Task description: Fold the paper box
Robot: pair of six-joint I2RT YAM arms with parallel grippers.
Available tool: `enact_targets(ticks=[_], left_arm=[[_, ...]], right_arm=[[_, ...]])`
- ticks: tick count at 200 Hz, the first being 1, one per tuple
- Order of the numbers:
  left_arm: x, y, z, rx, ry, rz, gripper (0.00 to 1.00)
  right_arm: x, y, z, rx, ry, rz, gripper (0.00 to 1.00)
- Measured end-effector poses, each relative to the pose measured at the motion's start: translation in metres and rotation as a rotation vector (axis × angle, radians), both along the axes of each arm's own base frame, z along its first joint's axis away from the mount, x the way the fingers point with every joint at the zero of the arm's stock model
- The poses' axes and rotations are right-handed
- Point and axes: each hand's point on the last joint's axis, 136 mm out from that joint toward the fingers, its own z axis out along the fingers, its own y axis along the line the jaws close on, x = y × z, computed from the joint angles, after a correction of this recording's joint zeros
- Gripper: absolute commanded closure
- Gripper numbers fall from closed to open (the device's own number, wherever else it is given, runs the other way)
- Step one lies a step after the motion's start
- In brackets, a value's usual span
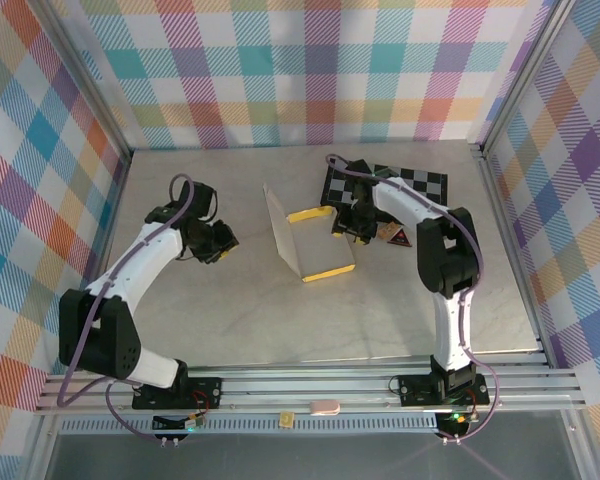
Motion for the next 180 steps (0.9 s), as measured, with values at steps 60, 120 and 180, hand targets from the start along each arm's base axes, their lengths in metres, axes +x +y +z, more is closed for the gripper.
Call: enact_targets(ticks=[60,120,180], left_arm=[[0.028,-0.026,-0.067,-0.092,0.105,0.037,0.80],[0.057,-0.067,-0.090,-0.144,0.101,-0.005,0.81],[0.068,-0.079,-0.092,-0.189,0.074,-0.013,0.84]], right_arm=[[0.020,0.011,-0.001,0.011,-0.050,0.119,0.61],[0.011,0.026,-0.010,0.011,-0.032,0.182,0.71],[-0.007,0.056,-0.010,0.023,-0.021,0.226,0.76]])
